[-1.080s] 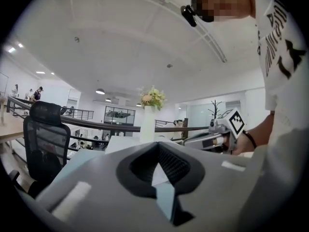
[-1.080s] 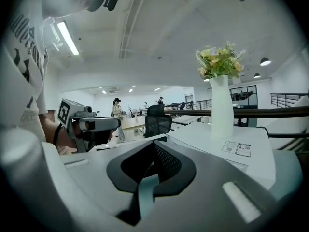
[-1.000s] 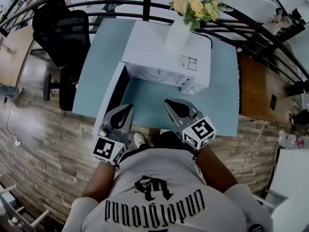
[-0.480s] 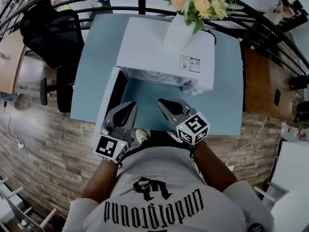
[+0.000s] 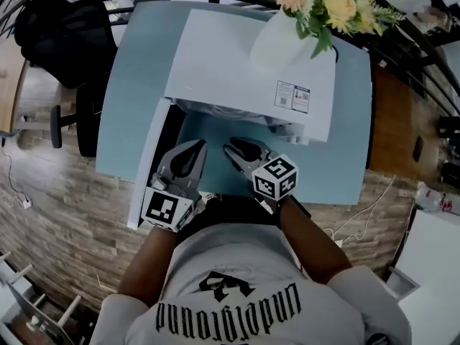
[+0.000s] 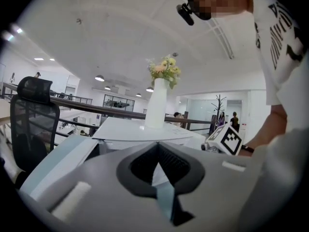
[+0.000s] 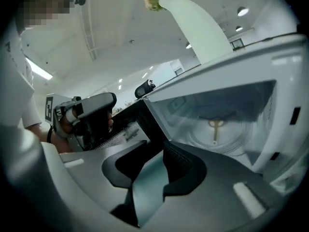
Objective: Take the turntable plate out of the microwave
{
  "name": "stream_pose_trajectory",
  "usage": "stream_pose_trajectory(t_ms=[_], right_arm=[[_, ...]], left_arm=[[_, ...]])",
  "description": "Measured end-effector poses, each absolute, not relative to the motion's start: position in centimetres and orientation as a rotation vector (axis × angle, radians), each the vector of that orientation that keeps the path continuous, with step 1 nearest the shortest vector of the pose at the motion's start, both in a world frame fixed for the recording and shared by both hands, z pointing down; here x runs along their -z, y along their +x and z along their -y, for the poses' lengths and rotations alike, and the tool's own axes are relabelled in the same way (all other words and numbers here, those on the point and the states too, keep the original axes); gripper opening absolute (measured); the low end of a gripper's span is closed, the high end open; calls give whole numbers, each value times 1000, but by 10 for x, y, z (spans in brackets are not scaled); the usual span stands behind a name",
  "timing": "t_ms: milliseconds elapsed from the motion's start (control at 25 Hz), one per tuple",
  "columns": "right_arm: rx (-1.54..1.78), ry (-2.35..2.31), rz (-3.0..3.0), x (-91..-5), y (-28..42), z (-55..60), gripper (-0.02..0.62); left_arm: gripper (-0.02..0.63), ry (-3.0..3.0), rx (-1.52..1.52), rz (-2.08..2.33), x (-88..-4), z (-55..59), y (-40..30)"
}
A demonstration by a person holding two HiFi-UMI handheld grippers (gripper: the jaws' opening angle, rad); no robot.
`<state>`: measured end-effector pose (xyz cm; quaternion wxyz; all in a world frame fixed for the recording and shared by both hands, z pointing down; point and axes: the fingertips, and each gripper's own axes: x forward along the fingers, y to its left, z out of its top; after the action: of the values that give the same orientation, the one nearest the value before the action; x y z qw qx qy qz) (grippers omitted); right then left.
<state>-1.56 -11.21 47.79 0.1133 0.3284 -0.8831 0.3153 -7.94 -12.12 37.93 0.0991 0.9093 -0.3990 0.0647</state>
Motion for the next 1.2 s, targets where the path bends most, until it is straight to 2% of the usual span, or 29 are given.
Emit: stream_pose_trajectory(t_ms=[600, 800, 1200], right_arm=[[-1681, 1165, 2400, -588, 3, 162, 156], [-2032, 1250, 2299, -607, 7, 174, 176], [-2395, 1351, 2134, -621, 7, 196, 181]], left_arm=[[51, 2589, -232, 1148, -449, 146, -64], [51, 2581, -225, 1160, -464, 146, -64], [49, 2559, -232, 1161, -482, 148, -62]])
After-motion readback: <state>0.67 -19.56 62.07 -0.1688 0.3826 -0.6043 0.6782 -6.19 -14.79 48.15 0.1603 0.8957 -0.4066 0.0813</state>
